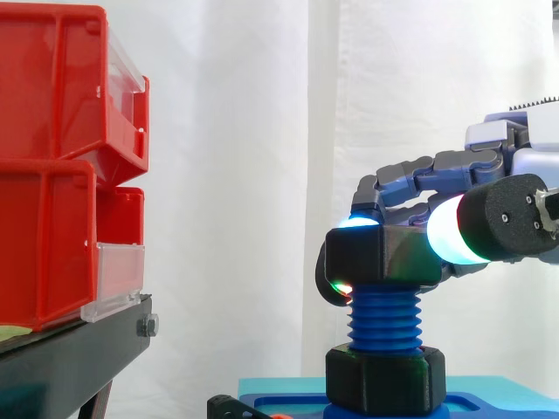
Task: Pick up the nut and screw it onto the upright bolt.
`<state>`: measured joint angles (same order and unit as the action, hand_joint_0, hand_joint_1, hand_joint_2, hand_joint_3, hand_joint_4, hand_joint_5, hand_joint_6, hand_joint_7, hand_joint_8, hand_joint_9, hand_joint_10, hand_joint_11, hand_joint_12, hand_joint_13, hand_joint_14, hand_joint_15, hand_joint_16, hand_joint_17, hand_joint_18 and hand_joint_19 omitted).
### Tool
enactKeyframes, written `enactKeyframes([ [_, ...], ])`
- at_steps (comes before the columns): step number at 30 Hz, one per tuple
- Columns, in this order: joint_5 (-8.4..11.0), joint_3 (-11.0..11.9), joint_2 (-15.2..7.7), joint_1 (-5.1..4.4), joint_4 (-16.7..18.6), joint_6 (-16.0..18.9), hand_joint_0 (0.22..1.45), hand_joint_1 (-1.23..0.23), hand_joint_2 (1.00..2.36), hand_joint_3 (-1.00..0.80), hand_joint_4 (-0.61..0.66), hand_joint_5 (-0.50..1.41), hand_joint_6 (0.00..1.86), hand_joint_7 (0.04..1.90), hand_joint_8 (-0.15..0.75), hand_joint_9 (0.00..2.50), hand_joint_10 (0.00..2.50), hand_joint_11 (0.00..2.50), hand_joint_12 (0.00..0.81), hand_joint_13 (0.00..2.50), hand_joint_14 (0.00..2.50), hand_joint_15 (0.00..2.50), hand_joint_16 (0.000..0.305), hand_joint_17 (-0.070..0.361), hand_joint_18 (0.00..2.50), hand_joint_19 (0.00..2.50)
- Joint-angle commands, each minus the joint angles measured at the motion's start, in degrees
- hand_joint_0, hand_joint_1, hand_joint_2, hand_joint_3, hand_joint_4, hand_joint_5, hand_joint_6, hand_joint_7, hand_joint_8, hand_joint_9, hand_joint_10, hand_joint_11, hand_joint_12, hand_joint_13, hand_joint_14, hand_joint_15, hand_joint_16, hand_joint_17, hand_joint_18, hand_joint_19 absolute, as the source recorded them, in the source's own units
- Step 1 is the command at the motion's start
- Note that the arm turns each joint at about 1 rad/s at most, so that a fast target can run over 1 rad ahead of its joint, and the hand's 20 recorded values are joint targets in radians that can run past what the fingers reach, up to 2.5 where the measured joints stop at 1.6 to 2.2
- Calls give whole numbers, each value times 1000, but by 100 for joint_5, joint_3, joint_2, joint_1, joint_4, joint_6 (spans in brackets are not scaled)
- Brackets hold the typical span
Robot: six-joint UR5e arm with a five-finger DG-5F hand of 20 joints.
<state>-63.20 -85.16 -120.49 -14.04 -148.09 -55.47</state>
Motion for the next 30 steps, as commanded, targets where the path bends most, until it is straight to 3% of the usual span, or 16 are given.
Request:
enactKeyframes([
  [1, 0, -27, -1, -3, 34, 1, 511, -749, 1000, -500, 214, -202, 503, 1253, 272, 288, 0, 0, 352, 432, 0, 0, 51, 116, 411, 81],
  [10, 0, -27, -1, 15, 17, 1, 512, -750, 1000, -500, 217, -202, 503, 1247, 272, 287, 0, 0, 352, 432, 0, 0, 51, 115, 410, 80],
  [16, -132, -18, -247, 41, 26, 71, 512, -750, 1000, -500, 216, -202, 503, 1251, 272, 287, 0, 0, 351, 433, 0, 0, 51, 115, 412, 82],
  [30, -176, -18, -247, 50, 78, 168, 512, -750, 1000, -500, 217, -204, 503, 1232, 272, 289, 0, 0, 351, 433, 0, 0, 51, 115, 411, 86],
])
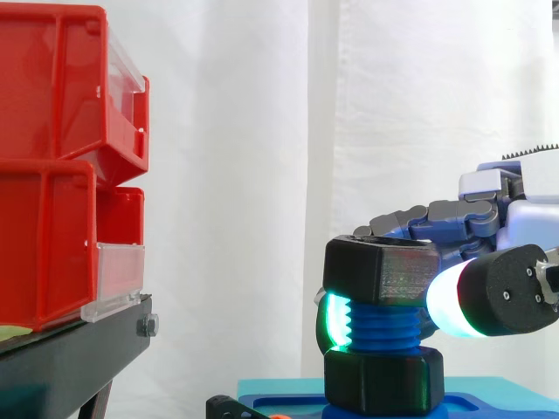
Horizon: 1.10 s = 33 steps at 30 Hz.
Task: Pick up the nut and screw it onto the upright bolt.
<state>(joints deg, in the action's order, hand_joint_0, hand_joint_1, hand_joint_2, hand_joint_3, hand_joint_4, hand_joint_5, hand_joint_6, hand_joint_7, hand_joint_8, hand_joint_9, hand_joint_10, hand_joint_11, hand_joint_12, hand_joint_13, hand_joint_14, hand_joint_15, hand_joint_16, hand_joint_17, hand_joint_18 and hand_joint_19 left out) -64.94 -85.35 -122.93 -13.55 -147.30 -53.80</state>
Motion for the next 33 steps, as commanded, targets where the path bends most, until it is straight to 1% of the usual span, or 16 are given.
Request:
enactKeyframes([
  [1, -1, 1, -2, 1, 8, 1, 511, -752, 1000, -500, 216, -206, 503, 1208, 272, 288, 0, 0, 351, 432, 0, 0, 51, 116, 408, 80],
  [4, -18, 1, -2, 1, 17, 1, 486, -761, 1000, -500, 224, -222, 504, 1072, 278, 283, 0, 0, 362, 430, 0, 0, 54, 121, 404, 74],
  [5, -36, 1, -2, 1, -1, 1, 470, -762, 1000, -500, 220, -234, 503, 968, 271, 265, 0, 0, 373, 421, 0, 0, 56, 126, 388, 69],
  [6, -36, 1, -2, 1, -1, 1, 455, -759, 1000, -500, 221, -239, 503, 926, 272, 258, 0, 0, 377, 413, 0, 0, 57, 129, 390, 62],
  [8, -115, 1, 6, 1, -1, 1, 429, -746, 1000, -500, 205, -258, 502, 768, 275, 236, 0, 0, 386, 388, 0, 0, 61, 137, 367, 52],
  [11, -194, 1, 6, 28, -27, 1, 390, -705, 1000, -500, 212, -268, 501, 646, 281, 201, 0, 0, 403, 352, 0, 0, 65, 147, 338, 20],
  [14, -264, 9, 6, 63, -27, 1, 368, -659, 1000, -500, 208, -276, 501, 579, 282, 181, 0, 0, 414, 329, 0, 0, 68, 152, 307, 7],
  [19, -317, 71, 6, 89, -27, 1, 351, -600, 1000, -500, 202, -282, 500, 525, 284, 162, 0, 0, 424, 304, 0, 0, 69, 156, 268, 0],
  [22, -414, 167, 6, 107, -106, 1, 343, -529, 1000, -500, 197, -285, 500, 515, 285, 145, 0, 0, 427, 274, 0, 0, 70, 158, 231, 0],
  [24, -546, 264, 6, 133, -300, 1, 343, -487, 1000, -500, 196, -286, 500, 514, 285, 141, 0, 0, 428, 272, 0, 0, 70, 157, 219, 0],
  [26, -616, 361, 6, 151, -493, 10, 343, -464, 1000, -500, 195, -286, 500, 514, 285, 138, 0, 0, 428, 264, 0, 0, 70, 157, 202, 0],
  [28, -634, 449, 6, 159, -642, 1, 344, -428, 1000, -500, 196, -283, 500, 514, 284, 139, 0, 0, 430, 262, 0, 0, 70, 157, 205, 0],
  [29, -634, 475, 6, 159, -713, 1, 344, -402, 1000, -500, 191, -285, 500, 534, 281, 117, 0, 0, 427, 236, 0, 0, 69, 156, 166, 0],
  [33, -634, 554, 6, 168, -897, 1, 359, -346, 1000, -500, 175, -276, 501, 583, 276, 112, 0, 0, 422, 228, 0, 0, 68, 153, 150, 0],
])
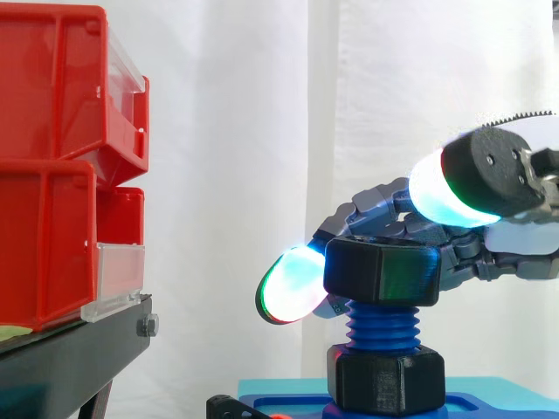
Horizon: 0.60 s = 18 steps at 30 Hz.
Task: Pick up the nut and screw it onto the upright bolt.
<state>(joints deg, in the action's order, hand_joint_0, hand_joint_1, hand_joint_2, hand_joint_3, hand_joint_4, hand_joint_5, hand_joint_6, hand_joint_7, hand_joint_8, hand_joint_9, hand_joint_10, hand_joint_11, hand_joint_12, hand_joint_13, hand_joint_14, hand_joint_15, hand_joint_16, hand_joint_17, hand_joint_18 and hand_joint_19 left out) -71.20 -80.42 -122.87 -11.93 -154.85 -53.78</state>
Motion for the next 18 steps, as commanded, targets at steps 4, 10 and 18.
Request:
enactKeyframes([
  [4, -43, 193, 9, 6, -327, -45, 369, -314, 1000, -500, 177, -264, 501, 634, 276, 116, 0, 0, 418, 226, 0, 0, 67, 151, 148, 0],
  [10, -79, 298, 0, 6, -362, -45, 391, -297, 1000, -500, 184, -247, 502, 699, 280, 158, 0, 0, 408, 251, 0, 0, 65, 146, 201, 0],
  [18, -210, 316, 0, 6, -335, -80, 409, -298, 1000, -500, 188, -239, 502, 740, 277, 172, 0, 0, 398, 259, 0, 0, 64, 143, 226, 1],
])
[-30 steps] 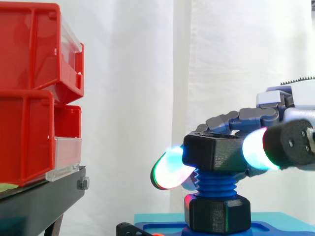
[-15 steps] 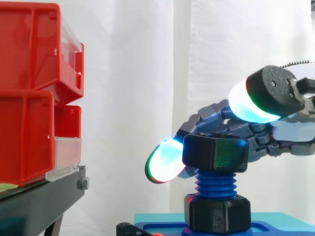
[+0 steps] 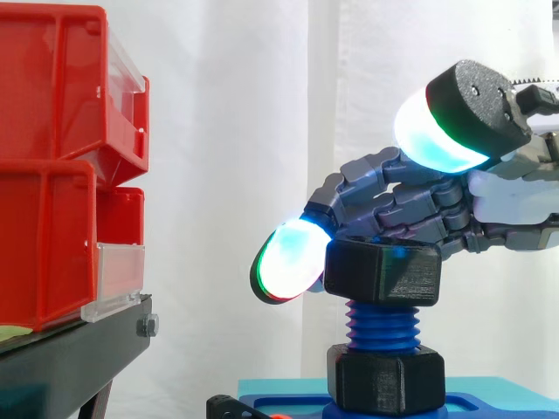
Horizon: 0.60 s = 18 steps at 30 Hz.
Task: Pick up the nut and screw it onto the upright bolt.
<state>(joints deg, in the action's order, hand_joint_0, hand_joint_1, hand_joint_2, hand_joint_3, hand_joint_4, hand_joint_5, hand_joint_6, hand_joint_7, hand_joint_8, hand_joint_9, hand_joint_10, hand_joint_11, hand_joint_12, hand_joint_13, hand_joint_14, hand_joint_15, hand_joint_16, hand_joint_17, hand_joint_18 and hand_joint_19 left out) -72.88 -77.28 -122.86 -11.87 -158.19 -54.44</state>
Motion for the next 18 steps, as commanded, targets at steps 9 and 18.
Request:
enactKeyframes([
  [9, -51, 3, -1, 1, -1, -49, 430, -340, 1000, -500, 228, -201, 503, 827, 287, 293, 0, 0, 378, 353, 0, 0, 61, 138, 326, 40],
  [18, -104, 3, -1, 18, -63, -23, 448, -367, 1000, -500, 293, -143, 504, 1056, 292, 462, 0, 0, 355, 466, 0, 0, 56, 126, 445, 84],
])
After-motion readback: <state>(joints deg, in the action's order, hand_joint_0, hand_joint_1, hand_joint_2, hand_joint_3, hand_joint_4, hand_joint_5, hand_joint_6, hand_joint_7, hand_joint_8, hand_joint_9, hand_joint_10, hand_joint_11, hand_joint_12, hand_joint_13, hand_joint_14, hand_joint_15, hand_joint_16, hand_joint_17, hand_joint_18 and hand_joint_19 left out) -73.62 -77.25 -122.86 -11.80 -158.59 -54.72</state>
